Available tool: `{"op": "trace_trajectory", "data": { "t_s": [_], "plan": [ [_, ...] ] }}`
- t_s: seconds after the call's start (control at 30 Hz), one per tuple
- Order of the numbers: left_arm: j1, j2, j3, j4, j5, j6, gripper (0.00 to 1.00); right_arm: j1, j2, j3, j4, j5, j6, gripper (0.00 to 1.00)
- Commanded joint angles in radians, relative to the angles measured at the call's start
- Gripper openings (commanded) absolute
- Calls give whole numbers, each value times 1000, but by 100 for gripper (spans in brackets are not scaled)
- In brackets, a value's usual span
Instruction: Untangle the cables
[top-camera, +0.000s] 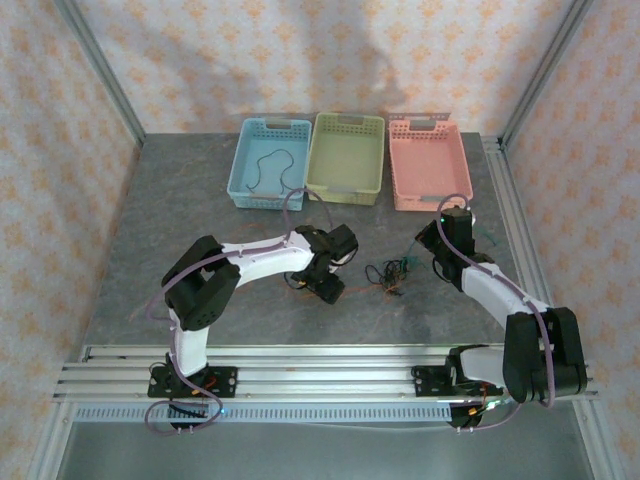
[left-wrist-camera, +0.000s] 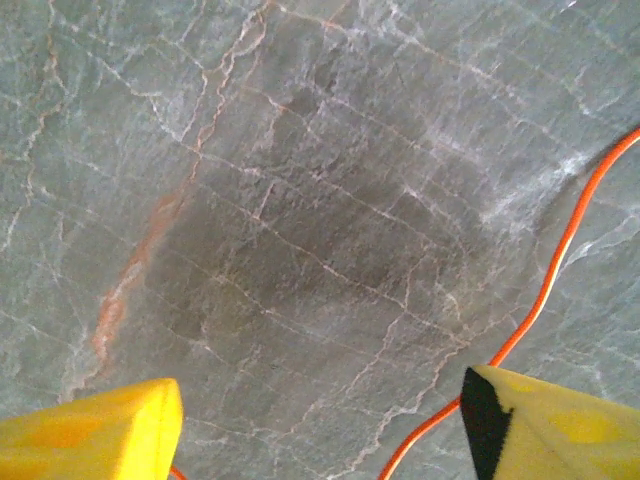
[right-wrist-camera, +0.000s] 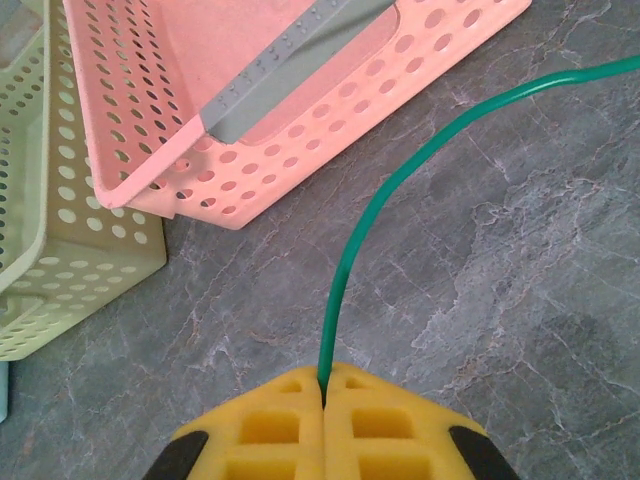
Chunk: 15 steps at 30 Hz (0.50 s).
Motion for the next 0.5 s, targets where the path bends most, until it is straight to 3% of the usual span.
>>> {"op": "trace_trajectory", "data": {
  "t_s": [0.0, 0.17, 0.47],
  "plan": [
    [-1, -83, -14, -5, 28, 7, 78, 3, 11, 11, 13, 23, 9, 0],
    [-1, -129, -38, 5, 73, 7, 80, 3, 13, 10, 11, 24, 9, 0],
    [-1, -55, -26, -26, 25, -1, 75, 3, 19, 16, 10, 23, 11, 0]
  ]
}}
